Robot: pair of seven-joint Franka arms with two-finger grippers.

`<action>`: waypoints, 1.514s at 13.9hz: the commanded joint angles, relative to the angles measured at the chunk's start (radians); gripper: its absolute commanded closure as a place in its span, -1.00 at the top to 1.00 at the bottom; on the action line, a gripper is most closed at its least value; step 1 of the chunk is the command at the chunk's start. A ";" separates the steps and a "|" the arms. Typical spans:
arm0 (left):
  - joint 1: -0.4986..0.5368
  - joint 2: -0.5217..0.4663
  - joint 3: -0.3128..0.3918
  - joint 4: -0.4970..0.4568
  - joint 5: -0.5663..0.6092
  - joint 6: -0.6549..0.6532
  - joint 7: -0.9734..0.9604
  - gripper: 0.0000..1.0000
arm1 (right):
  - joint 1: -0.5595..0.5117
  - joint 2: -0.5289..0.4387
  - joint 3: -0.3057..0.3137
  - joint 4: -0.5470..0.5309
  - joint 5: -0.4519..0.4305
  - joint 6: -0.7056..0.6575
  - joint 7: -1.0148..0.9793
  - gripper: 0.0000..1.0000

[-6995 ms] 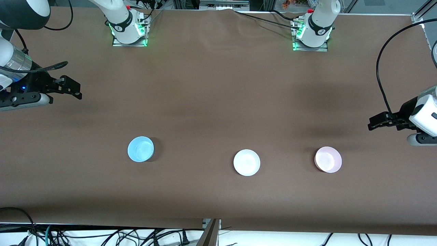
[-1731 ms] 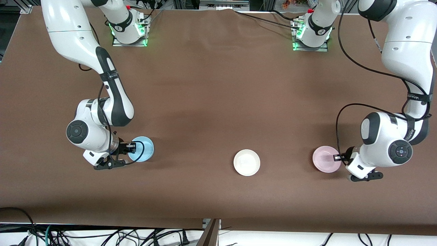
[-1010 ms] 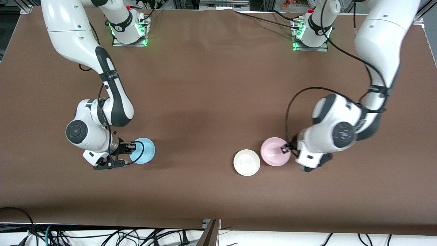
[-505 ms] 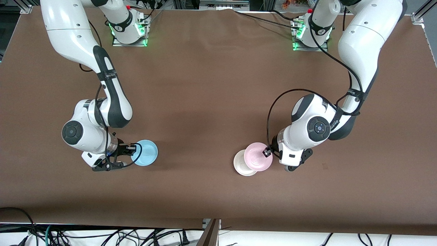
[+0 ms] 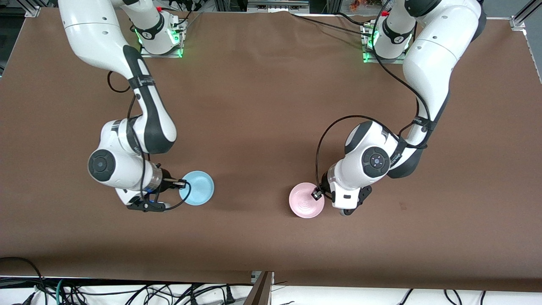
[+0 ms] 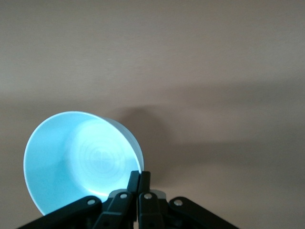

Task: Stack pink and blue bowls on white bowl
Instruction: 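Set the pink bowl in the white bowl while the right gripper drags the blue bowl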

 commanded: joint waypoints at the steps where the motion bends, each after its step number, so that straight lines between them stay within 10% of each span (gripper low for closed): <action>1: -0.021 0.020 0.017 0.036 -0.006 -0.004 0.008 -1.00 | -0.009 0.008 0.025 0.041 0.014 -0.034 0.064 -1.00; 12: -0.038 0.040 0.042 0.031 0.043 0.010 0.028 -1.00 | 0.000 0.011 0.039 0.055 0.014 -0.030 0.115 -1.00; 16: -0.024 0.046 0.044 0.043 0.032 0.010 0.019 0.01 | 0.009 0.011 0.039 0.055 0.014 -0.025 0.120 -1.00; 21: -0.012 0.049 0.048 0.045 0.040 0.010 0.028 0.16 | 0.077 0.019 0.039 0.079 0.013 0.001 0.299 -1.00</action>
